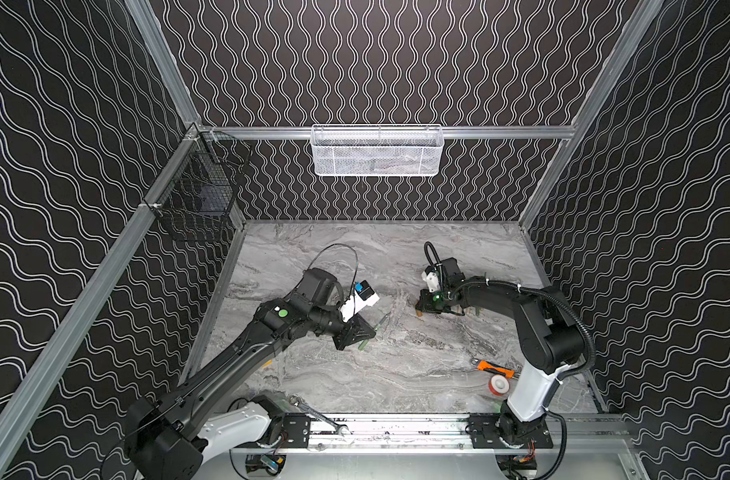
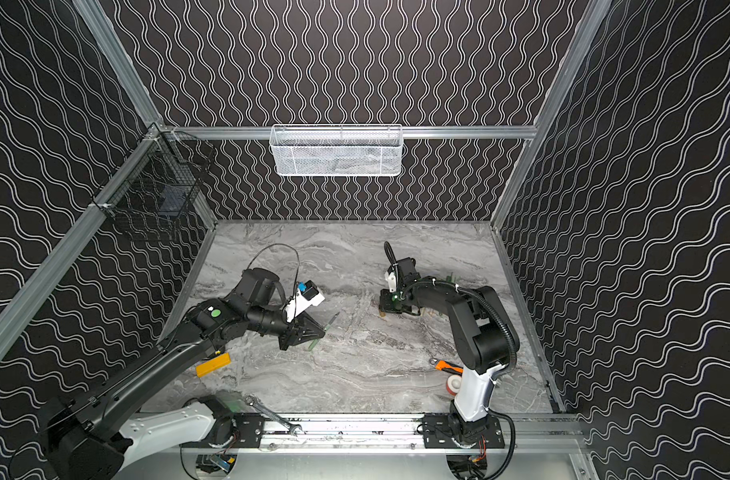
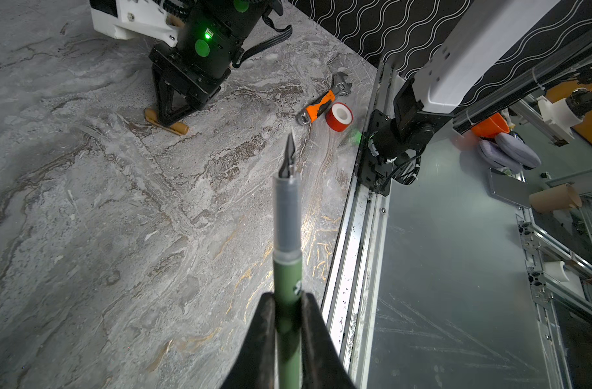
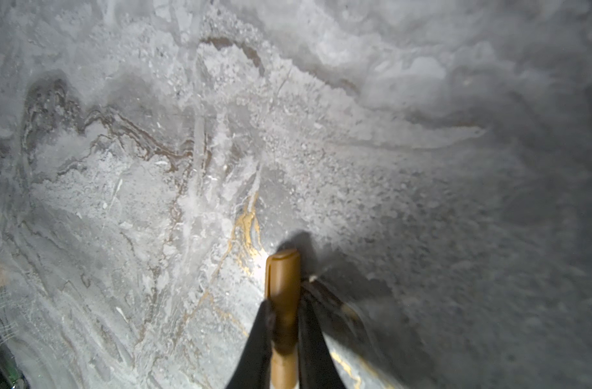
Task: Insert the pens into the pen caps
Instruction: 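Lift the green pen upright with left while right grasps and lifts tan cap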
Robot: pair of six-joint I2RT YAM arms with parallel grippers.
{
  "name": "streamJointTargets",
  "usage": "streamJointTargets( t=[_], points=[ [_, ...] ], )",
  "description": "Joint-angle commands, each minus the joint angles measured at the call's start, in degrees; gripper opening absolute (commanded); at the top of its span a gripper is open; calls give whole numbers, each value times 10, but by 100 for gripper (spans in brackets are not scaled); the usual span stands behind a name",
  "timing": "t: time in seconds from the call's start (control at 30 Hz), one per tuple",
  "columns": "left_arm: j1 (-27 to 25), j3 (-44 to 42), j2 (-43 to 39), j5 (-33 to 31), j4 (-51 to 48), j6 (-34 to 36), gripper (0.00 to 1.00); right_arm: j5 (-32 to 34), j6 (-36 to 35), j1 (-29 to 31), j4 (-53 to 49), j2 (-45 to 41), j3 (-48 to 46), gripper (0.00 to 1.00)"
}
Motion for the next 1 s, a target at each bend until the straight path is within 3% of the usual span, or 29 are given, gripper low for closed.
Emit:
streamJointTargets(
  t=[0.0,0.17,0.53,0.73,0.97],
  points=[
    [2,0,2,2,24,-7,15,10,3,2,-13,-4,1,11],
    [2,-2,15,-4,43,-45,13,-1,0,2,2,-29,-9,9],
    [-14,-46,14,-41,134,-152,13,-107,30,6,119,-165,-50,9],
    [-38,-113,4,-64,273,-233,13,-146,60,29,161,-218,-41,10],
    [-45,-191,-12,-44,434,-259,13,-156,96,78,203,-258,-37,10]
  ],
)
